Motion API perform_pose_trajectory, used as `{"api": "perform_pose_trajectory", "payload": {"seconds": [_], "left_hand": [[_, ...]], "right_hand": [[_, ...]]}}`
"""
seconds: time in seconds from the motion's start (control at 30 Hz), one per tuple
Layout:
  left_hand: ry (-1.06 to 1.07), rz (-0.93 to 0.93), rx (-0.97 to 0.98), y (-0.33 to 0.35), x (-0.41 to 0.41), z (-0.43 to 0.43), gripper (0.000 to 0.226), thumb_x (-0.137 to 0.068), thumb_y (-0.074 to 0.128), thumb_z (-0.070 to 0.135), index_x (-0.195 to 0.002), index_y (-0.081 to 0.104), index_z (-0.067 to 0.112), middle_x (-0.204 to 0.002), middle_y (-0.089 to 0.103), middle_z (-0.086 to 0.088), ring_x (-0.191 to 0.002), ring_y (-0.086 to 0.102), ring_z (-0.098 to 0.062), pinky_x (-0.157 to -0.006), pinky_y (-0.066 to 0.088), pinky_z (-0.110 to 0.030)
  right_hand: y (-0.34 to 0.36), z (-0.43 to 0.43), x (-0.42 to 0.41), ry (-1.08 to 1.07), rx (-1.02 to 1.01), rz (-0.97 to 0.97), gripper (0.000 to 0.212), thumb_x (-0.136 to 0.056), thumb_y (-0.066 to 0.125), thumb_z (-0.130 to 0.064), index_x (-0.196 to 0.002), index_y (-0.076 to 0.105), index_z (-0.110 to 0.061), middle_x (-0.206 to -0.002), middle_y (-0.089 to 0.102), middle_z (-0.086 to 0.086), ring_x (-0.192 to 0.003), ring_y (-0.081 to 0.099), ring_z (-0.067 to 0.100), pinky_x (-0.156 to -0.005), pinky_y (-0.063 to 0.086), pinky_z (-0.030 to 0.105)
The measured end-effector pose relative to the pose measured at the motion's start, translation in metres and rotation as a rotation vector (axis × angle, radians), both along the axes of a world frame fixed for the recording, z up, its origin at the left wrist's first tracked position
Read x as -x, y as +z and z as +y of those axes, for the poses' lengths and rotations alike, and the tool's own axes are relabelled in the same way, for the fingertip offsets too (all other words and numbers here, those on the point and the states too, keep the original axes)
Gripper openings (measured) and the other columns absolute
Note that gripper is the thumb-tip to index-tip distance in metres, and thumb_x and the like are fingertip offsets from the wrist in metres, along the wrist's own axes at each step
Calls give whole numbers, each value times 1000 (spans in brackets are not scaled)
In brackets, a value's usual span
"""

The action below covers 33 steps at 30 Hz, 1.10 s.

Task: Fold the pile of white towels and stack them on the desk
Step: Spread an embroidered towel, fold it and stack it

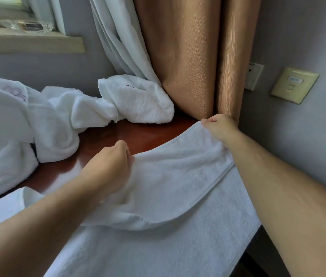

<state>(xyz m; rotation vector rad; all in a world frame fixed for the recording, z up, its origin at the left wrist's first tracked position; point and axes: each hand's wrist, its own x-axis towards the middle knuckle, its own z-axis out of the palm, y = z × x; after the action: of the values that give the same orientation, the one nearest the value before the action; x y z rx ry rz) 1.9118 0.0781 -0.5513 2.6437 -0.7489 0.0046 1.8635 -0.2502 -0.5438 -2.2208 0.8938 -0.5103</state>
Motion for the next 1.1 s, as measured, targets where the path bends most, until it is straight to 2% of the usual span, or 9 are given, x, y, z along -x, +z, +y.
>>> {"api": "perform_pose_trajectory", "payload": {"seconds": [0.1,0.23,0.43,0.53,0.7,0.8,0.87,0.97,1.1], "left_hand": [[-16,62,15,0,-4,0,20,-103,45,40,-91,55,27,-82,62,6,-71,55,-10,-57,43,-30],[-57,70,38,-1,-4,1,30,-103,45,45,-83,60,28,-71,63,9,-65,56,-5,-51,35,-25],[-49,158,89,1,-10,-3,33,-106,41,37,-84,61,23,-81,64,5,-76,57,-12,-65,43,-28],[-35,146,69,0,-12,-2,34,-106,40,38,-85,60,22,-83,63,4,-77,57,-14,-68,45,-31],[-3,72,-8,-3,-8,-4,30,-102,42,49,-90,60,29,-82,63,8,-74,58,-12,-64,50,-33],[0,20,-57,-3,-3,-2,27,-97,46,58,-91,55,33,-82,61,11,-71,57,-8,-54,40,-29],[5,47,-65,3,-2,6,24,-96,46,58,-92,53,35,-85,61,13,-70,57,-7,-55,42,-29],[15,103,-107,19,-7,37,17,-97,47,48,-92,58,35,-86,64,12,-67,59,-8,-55,44,-28],[15,147,-177,37,-1,101,15,-96,50,47,-90,61,38,-87,64,14,-75,57,-5,-59,39,-24]], "right_hand": [[-2,-1,-4,-9,-151,-144,29,-87,69,-46,-87,69,-17,-75,63,-2,-71,60,15,-71,56,35],[0,-3,-3,19,-417,-241,30,-80,72,-45,-97,72,-21,-100,77,4,-96,73,23,-91,59,47],[5,-9,-8,52,-574,-303,25,-85,78,-37,-99,72,-18,-95,79,4,-93,75,22,-77,62,38],[2,-10,-13,21,-416,-248,24,-88,75,-41,-93,69,-19,-97,76,3,-90,72,20,-79,60,37],[-3,-2,-21,-53,96,-21,24,-95,66,-41,-86,61,-19,-77,63,-4,-71,62,17,-55,44,27],[-8,15,-23,-126,379,158,24,-96,63,-42,-102,62,-19,-101,68,4,-96,65,27,-83,53,41],[-7,35,-24,-139,553,188,25,-96,62,-42,-108,62,-19,-114,64,6,-113,56,30,-97,44,48],[3,83,-22,-11,562,44,16,-97,57,-39,-92,57,-24,-111,62,4,-112,50,31,-96,40,46],[12,182,-16,332,293,-65,16,-92,58,-37,-80,60,-26,-90,65,-10,-95,59,20,-87,49,40]]}}
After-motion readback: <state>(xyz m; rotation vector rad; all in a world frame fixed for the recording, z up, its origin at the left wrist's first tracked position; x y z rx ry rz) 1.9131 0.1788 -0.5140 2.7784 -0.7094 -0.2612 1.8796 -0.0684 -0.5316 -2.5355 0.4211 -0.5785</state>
